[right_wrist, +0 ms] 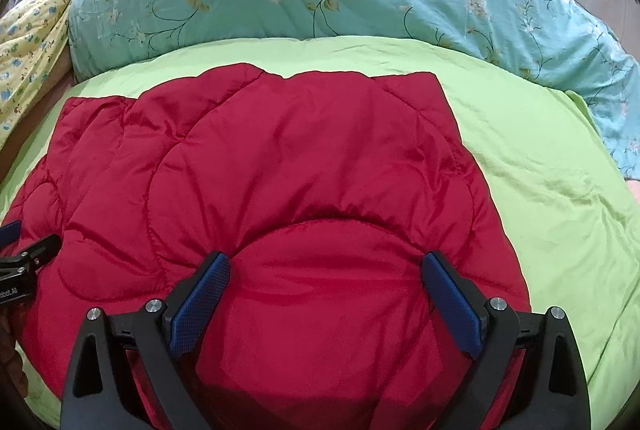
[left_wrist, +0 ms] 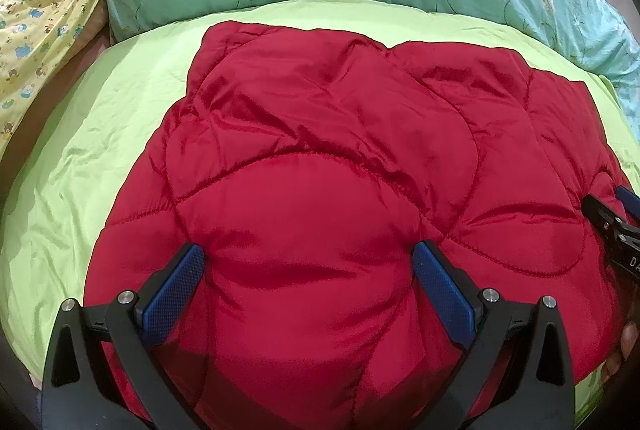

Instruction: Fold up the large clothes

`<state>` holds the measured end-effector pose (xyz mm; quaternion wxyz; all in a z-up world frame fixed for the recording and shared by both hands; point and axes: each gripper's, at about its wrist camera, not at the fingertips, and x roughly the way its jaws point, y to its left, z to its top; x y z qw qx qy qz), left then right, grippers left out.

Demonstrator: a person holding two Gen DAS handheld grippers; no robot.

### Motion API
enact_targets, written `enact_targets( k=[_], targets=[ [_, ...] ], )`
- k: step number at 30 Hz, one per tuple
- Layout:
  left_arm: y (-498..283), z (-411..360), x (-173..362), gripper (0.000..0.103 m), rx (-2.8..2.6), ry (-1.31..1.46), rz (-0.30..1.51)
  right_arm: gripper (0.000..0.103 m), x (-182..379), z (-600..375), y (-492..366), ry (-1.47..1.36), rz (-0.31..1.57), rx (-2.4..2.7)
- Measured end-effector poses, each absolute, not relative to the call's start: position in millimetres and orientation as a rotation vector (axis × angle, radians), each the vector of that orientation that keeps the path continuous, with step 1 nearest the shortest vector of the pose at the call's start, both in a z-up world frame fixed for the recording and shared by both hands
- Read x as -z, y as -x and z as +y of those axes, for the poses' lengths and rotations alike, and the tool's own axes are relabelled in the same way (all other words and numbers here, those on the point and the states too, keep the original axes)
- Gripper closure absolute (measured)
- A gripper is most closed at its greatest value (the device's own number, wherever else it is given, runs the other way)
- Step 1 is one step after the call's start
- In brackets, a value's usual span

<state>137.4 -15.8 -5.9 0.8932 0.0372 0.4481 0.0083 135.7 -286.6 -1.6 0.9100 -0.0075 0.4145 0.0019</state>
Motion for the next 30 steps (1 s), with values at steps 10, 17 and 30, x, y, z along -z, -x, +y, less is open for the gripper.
enact_targets(
  k=[10,17,30],
  targets=[
    [-139.7,-16.0,6.6,0.000,-0.011,-0.084,0.922,0.005,2.6,-287.2,-138.6,0.010,0.869,0.003],
    [-141.8,-13.6,6.2,0.000,-0.002,-0.083,0.927,0.005,-2.2,-287.9,-136.7,0.001,0.886,0.006],
    [-141.4,-12.0,2.7,0.000,0.013,-0.077,0.928,0.006,-17.3,-273.8,-94.9,0.000,0.903,-0.088]
  ],
)
